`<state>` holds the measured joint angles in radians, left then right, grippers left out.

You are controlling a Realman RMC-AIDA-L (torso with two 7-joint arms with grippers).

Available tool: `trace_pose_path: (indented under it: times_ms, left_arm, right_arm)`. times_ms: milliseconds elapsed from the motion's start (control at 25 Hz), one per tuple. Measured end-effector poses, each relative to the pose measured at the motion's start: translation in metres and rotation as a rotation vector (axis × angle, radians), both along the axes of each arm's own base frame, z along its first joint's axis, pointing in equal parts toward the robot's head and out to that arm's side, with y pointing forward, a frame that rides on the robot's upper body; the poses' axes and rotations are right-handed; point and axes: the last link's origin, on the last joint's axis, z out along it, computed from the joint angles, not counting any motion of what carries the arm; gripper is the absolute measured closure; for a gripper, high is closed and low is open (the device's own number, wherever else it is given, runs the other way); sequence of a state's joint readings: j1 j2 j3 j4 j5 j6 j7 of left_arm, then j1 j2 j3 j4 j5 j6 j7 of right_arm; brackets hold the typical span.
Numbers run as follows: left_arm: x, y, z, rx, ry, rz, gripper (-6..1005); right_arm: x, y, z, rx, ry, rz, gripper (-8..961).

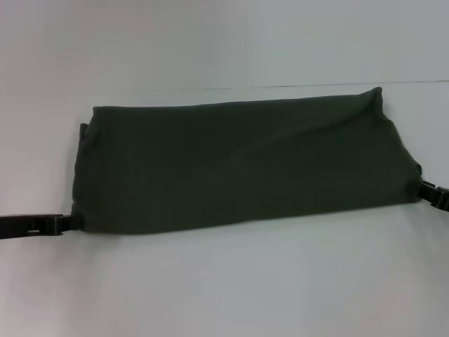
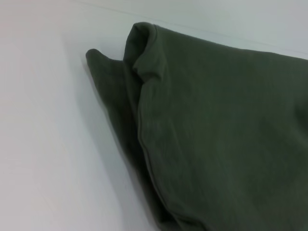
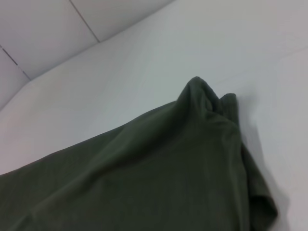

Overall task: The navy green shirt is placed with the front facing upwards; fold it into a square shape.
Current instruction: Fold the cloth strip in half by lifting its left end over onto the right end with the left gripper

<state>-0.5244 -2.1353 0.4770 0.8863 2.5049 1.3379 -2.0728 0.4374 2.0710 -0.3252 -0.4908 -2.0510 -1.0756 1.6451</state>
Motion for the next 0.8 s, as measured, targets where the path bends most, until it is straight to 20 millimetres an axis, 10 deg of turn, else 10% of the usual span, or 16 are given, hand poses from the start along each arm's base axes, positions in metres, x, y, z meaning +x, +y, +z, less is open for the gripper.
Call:
trace_pose_path:
  times_ms: [800]
  left_arm:
    - [0.0015, 0.0004, -0.0007, -0.005, 0.003, -0.011, 949]
  right_arm:
    - [0.0028, 0.0004, -0.0022, -0.007, -0.022, -0.017, 888]
